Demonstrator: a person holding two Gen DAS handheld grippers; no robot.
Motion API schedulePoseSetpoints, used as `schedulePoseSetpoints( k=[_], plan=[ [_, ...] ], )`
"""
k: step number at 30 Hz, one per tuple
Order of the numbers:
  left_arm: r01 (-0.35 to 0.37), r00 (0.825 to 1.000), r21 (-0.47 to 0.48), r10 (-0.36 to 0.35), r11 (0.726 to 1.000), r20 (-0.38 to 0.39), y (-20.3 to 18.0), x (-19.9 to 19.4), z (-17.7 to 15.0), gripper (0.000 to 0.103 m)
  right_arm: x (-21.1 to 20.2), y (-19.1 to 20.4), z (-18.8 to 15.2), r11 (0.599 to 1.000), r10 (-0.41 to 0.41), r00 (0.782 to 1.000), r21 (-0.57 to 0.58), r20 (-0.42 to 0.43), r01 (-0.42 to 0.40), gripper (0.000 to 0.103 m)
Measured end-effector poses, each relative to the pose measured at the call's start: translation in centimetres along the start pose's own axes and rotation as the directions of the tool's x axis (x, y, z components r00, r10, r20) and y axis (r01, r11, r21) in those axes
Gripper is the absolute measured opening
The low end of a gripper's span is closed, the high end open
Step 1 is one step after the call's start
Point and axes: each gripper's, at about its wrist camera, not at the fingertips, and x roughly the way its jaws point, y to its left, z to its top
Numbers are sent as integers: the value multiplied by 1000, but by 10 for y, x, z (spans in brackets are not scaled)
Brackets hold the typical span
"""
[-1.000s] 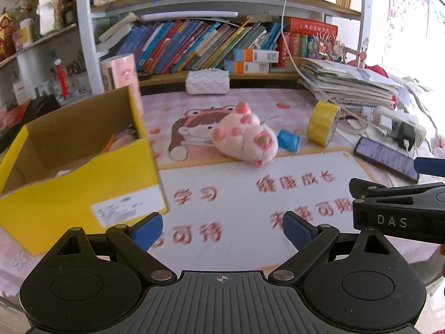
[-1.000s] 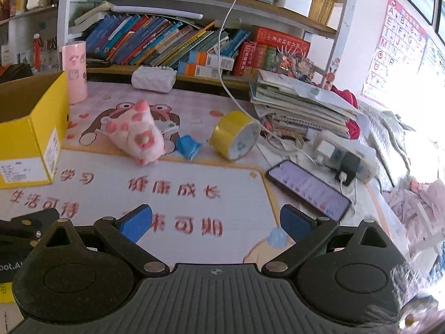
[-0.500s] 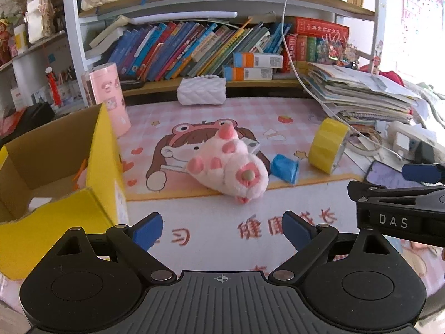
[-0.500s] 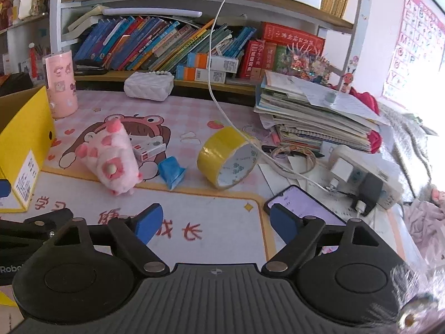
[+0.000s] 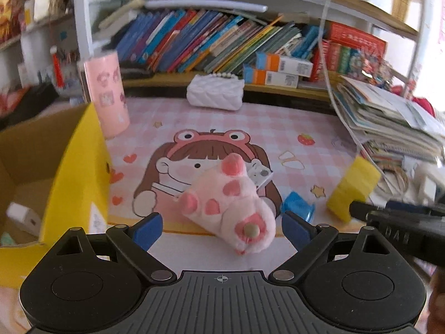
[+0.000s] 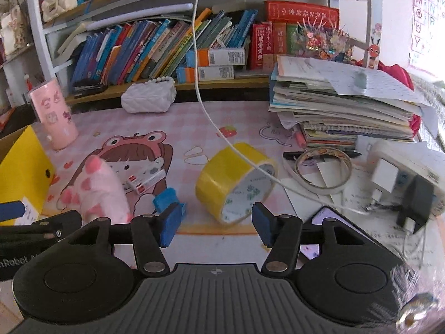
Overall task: Organize objects
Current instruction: 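Grasp the pink plush with the left gripper while the right gripper grasps the yellow tape roll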
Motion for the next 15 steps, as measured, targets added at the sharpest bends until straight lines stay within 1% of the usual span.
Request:
schedulePoseSetpoints(
  k=[3,8,15],
  plan=[
    [1,1000,-43,-2,999,-14,0,17,6,94,14,-3,4,1000,6,1000,0,-20,-6,55],
    [-27,998,-81,22,996,-59,-1,46,12,94,34,-6,10,1000,6,999,0,-38,-6,55],
    [-51,993,-78,41,996,-114,-4,78,18,93,55,-8,21,1000,15,999,-2,-39,-15,55]
  ],
)
